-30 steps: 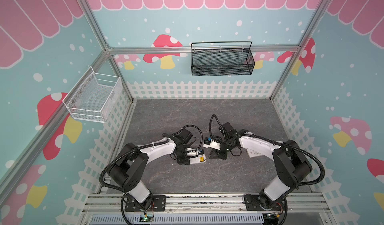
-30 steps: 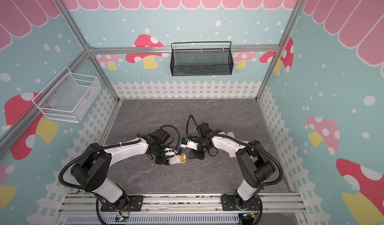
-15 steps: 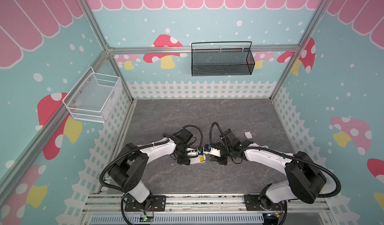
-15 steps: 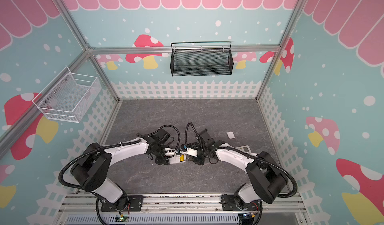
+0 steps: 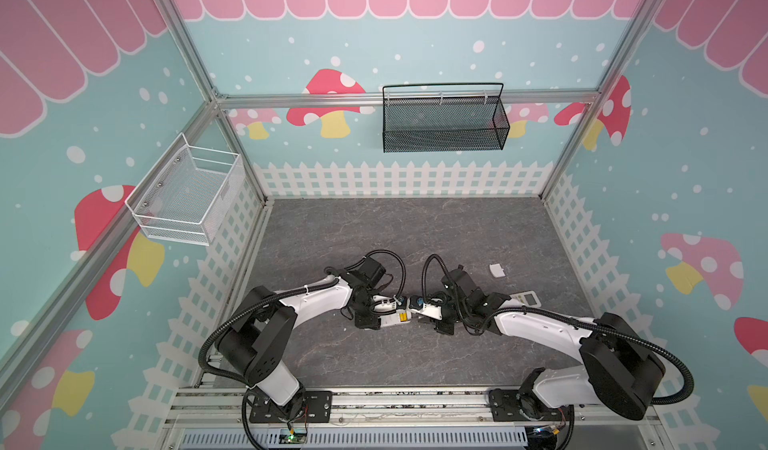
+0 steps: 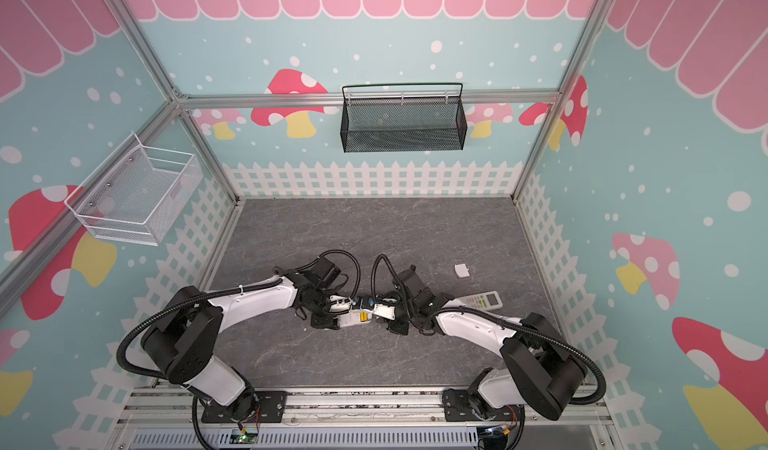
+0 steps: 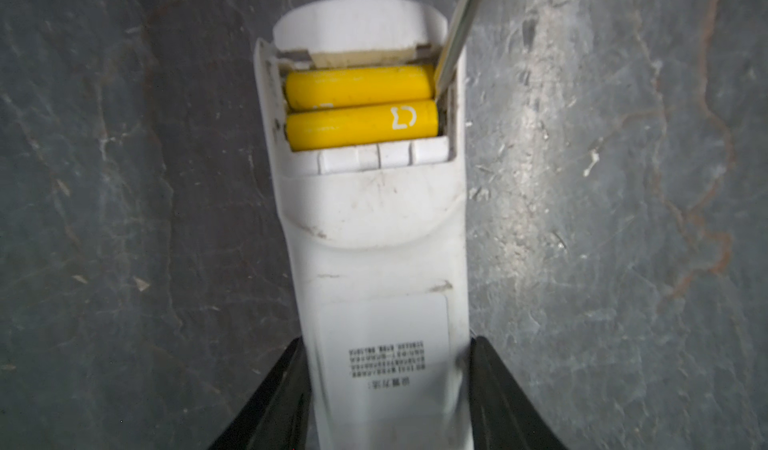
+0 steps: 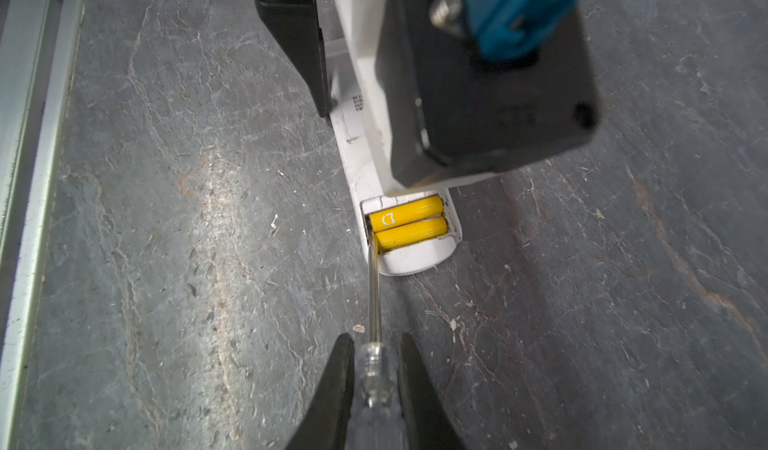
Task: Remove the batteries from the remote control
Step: 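Pry under the upper yellow battery with the screwdriver tip in the right gripper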
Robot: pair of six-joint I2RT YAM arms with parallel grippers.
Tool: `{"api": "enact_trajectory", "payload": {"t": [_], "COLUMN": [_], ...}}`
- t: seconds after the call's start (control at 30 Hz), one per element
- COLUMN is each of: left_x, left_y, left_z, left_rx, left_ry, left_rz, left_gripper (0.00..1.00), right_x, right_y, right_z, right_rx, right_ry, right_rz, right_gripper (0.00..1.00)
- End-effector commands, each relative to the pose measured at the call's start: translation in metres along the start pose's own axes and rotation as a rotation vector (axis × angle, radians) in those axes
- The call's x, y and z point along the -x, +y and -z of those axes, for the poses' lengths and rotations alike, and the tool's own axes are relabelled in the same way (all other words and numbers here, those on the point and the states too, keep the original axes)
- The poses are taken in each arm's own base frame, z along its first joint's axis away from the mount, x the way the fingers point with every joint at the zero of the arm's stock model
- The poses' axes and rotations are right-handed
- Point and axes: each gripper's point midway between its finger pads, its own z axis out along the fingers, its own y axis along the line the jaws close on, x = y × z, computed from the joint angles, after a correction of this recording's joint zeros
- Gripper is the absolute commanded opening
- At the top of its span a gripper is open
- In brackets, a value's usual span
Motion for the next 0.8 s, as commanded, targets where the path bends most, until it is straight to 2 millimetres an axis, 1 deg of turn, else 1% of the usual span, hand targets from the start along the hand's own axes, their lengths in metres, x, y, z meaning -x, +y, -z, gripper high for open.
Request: {"api": "enact_trajectory", "payload": {"t": [0.0,0.13,0.33,0.43,0.67,0.77], "left_x": [-0.004,-0.005,-0.004,-0.006,-0.005,-0.005], "left_y": [0.006,0.012,0.011,0.01,0.014,0.017], "left_z": [-0.009,-0.008,-0.009,-0.011,-0.01,-0.008], "left_rx": [0.044,0.07,0.07,0.065,0.086,0.093], "left_ry": [0.019,0.027,0.025,0.027,0.033,0.037], "left_rz": [-0.047,-0.038,-0.035,-0.043,-0.038,-0.033], "left_gripper": [0.47,0.47,0.48,0.47,0.47,0.47], "right_x": [0.021,0.024,0.026,0.023,0.016,0.017], "right_y": [-0.075,-0.077,-0.079,-0.079,-0.077,-0.076], "right_z": [0.018,0.023,0.027,0.028,0.027,0.027], "right_rx": [-0.354,-0.374,-0.39,-0.401,-0.399,-0.391], "right_ry": [-0.04,-0.05,-0.061,-0.05,-0.031,-0.028], "right_rz": [0.046,0.049,0.05,0.056,0.058,0.057], "right_gripper": [0.0,0.0,0.0,0.0,0.0,0.0]}}
